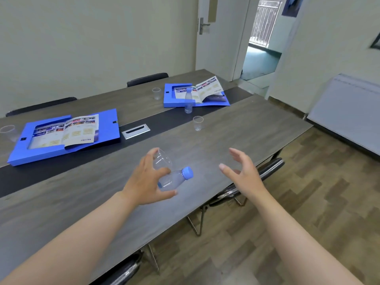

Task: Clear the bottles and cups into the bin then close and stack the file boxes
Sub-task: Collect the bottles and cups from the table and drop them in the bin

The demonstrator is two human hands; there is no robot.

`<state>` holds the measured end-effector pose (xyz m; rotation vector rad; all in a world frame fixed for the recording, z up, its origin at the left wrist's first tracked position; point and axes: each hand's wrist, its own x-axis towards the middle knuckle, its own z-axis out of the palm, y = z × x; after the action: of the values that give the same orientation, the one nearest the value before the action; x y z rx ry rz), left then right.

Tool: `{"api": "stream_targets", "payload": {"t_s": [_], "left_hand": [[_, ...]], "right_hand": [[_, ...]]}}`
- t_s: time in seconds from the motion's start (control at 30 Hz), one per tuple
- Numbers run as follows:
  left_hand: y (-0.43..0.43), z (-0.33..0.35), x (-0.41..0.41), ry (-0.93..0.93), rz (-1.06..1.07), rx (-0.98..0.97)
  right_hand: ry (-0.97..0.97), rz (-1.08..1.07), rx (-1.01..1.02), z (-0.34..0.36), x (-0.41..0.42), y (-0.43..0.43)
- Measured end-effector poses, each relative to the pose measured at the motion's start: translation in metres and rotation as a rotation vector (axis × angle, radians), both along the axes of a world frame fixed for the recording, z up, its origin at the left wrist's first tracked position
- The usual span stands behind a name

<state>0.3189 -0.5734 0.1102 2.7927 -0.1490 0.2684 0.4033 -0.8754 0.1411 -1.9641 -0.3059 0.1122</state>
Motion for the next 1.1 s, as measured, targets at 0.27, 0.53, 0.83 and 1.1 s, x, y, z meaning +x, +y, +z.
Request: {"api": "stream_targets", "payload": {"t_s": [0.27, 0.53, 0.83, 1.1], "left_hand": [[-0.015, -0.010, 0.047, -0.051, 0.086, -0.012], [0.013, -0.058, 0.137, -0.025, 0.207, -0.004], [0.051, -0.095, 0.240, 0.078, 0.365, -0.059], [0.071, -0.106, 0.278, 0.139, 0.474, 0.001]], "right_hand": [[-0.012, 0.018, -0.086, -0.019, 0.068, -0.016], [-0.034, 0.081, -0.155, -0.051, 0.200, 0.019], [0.096, 0.130, -0.262, -0.083, 0.341, 0.069], [0.085, 0.249, -0.404, -0.116, 0.436, 0.117]]}}
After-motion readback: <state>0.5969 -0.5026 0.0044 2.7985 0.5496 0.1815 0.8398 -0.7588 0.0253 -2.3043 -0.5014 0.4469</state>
